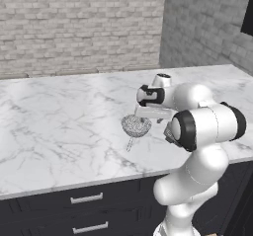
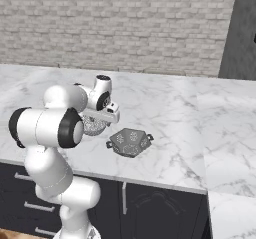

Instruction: Pick the colander and strainer and place them in the sink. Then turn on the water.

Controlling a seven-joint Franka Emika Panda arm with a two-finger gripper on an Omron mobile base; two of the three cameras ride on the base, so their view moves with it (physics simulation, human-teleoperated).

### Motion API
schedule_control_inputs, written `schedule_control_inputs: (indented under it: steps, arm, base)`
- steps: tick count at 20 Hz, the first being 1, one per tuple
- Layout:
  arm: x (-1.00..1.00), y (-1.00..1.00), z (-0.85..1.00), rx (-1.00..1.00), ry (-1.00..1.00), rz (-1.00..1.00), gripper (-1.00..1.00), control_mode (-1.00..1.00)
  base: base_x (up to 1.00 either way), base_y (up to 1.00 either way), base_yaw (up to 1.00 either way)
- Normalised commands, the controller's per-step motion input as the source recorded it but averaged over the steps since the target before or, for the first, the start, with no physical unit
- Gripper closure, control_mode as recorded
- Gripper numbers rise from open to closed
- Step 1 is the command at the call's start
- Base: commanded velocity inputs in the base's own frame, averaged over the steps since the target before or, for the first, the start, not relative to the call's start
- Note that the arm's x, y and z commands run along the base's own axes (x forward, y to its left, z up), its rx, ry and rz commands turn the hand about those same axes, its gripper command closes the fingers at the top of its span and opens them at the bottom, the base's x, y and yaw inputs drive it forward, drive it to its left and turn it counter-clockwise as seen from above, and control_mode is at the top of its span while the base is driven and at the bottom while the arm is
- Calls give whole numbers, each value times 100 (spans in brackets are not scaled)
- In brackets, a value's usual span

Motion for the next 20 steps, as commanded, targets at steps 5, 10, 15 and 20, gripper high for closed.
schedule_control_inputs:
  steps: [5, 10, 15, 20]
  arm:
    - [15, 0, -16, 0, 0, 0, -100, -100]
    - [13, 0, -13, 0, -1, 0, -100, -100]
    - [11, 0, -15, 0, -1, 0, -100, -100]
    - [12, 0, -12, 0, -2, 0, -100, -100]
  base:
    - [0, 0, 0]
    - [0, 0, 0]
    - [0, 0, 0]
    - [0, 0, 0]
